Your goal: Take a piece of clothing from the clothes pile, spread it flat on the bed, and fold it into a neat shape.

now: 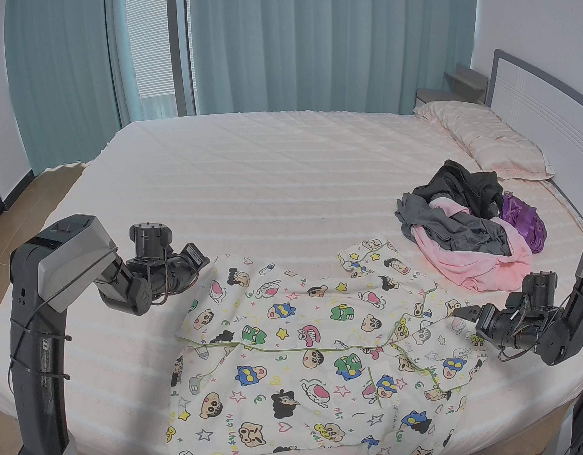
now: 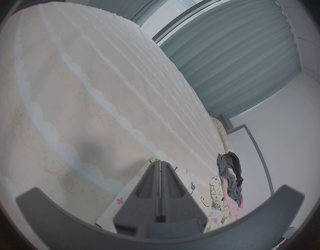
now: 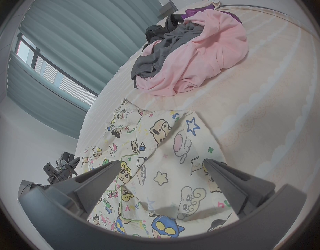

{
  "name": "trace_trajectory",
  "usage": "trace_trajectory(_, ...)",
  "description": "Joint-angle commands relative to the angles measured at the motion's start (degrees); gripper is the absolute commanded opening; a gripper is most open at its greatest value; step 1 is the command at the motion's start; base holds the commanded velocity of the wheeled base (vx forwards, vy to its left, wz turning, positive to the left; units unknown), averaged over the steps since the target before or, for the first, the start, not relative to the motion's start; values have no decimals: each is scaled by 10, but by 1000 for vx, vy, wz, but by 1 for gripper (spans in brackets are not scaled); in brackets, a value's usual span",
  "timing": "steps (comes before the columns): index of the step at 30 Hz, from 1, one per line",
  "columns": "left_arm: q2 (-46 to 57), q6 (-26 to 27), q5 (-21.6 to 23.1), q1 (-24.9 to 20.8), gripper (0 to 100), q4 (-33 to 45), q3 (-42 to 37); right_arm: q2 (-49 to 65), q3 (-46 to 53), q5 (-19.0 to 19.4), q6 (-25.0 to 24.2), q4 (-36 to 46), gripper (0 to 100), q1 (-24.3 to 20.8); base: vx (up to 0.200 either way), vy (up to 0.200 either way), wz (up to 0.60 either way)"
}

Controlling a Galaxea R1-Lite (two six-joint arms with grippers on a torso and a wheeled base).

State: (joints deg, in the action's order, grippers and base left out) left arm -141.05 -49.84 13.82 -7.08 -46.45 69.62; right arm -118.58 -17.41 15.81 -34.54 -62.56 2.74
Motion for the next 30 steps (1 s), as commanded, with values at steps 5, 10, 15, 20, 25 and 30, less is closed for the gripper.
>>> trace_trajectory(5,34,32,-10,22,0,27,-3,0,0,0,0,0,100,1,0,0,0)
trace_trajectory(10,34,33,-8,18,0,31,-5,0,0,0,0,0,100,1,0,0,0)
trace_trajectory(15,30,33,-7,2,100,30,-5,0,0,0,0,0,100,1,0,0,0)
trace_trajectory(20,21,33,-6,-24,100,27,-5,0,0,0,0,0,100,1,0,0,0)
trace_trajectory(25,1,57,-9,-41,100,27,4,-1,0,0,1,0,100,1,0,0,0)
trace_trajectory(30,-14,74,-13,-37,0,32,20,-1,0,0,1,0,100,1,0,0,0)
